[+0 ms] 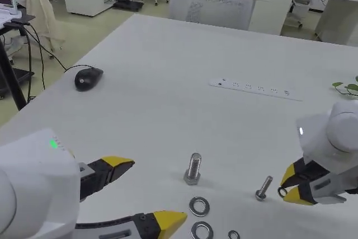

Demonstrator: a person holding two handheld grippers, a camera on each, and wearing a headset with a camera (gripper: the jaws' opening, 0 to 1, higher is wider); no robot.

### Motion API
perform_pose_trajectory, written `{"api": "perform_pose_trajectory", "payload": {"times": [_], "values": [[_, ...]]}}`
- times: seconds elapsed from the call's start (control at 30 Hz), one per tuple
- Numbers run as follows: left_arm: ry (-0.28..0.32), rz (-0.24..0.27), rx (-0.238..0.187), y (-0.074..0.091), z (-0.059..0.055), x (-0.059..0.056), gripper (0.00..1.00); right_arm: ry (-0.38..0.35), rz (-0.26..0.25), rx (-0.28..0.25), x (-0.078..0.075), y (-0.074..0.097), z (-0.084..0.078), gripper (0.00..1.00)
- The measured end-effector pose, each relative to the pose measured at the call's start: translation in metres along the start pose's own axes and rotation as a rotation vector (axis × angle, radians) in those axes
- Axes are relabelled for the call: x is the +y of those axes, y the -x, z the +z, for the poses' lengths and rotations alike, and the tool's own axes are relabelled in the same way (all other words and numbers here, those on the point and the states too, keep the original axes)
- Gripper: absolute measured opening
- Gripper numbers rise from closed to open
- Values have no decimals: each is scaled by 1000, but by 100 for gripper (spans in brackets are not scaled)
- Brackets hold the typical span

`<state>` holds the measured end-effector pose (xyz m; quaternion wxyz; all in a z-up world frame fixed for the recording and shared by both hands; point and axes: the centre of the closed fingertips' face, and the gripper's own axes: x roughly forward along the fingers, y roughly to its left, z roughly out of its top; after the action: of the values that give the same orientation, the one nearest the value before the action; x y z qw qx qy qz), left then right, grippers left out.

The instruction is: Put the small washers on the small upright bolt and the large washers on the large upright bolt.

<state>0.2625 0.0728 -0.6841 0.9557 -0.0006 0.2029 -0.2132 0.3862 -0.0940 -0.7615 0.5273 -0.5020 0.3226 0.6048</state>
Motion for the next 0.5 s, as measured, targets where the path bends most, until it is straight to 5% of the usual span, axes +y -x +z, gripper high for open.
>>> {"api": "perform_pose_trajectory", "payload": {"times": [0.5], "values": [[9, 5, 3, 2, -2, 2, 61, 31, -13, -1, -15, -1, 14, 12]]}}
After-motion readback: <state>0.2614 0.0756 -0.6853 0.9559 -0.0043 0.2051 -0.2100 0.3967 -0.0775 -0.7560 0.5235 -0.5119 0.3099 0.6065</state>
